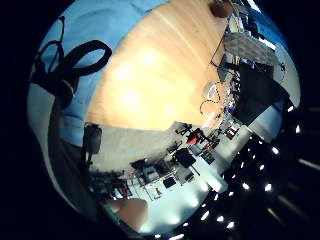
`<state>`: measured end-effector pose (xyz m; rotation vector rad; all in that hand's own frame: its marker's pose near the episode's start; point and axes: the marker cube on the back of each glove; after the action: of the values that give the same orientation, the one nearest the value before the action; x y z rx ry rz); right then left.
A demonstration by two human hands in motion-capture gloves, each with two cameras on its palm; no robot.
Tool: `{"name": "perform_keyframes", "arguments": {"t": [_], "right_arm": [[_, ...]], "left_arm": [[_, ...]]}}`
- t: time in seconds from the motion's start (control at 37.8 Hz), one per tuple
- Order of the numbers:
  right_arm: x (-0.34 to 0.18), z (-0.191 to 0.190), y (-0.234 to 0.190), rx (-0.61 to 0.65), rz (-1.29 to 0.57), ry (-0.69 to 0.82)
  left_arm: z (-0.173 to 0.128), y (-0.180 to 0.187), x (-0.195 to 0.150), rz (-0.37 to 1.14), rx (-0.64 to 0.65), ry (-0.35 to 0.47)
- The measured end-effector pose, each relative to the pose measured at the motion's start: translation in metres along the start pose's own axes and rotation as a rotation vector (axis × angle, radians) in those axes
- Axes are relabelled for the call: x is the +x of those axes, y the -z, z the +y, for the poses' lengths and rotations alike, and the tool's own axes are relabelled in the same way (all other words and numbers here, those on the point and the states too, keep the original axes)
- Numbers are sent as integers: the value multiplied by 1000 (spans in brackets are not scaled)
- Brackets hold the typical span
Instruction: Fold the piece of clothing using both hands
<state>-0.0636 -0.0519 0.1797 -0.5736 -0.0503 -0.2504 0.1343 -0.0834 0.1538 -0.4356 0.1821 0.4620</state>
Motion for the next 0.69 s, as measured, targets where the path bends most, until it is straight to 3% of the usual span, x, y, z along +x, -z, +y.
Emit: {"name": "perform_keyframes", "arguments": {"t": [0.11,0.21,0.26,0.32,0.34,0.48,0.58,0.69], "right_arm": [[-3,16,26,-44,-23,30],[-4,19,55,-106,-46,13],[4,5,66,-118,-35,-11],[13,-14,76,-133,-24,-42],[17,-23,80,-140,-18,-61],[22,-48,99,-109,81,-194],[-1,-36,116,18,137,-276],[-2,-72,107,57,138,-300]], "left_arm": [[13,14,-8,46,-26,12],[27,40,-15,-1,82,55],[37,54,-17,-36,135,166],[39,64,-23,-16,117,320],[36,68,-27,1,98,358],[36,78,-24,59,26,310],[17,75,-32,34,-23,363],[-18,64,-49,-19,-27,507]]}}
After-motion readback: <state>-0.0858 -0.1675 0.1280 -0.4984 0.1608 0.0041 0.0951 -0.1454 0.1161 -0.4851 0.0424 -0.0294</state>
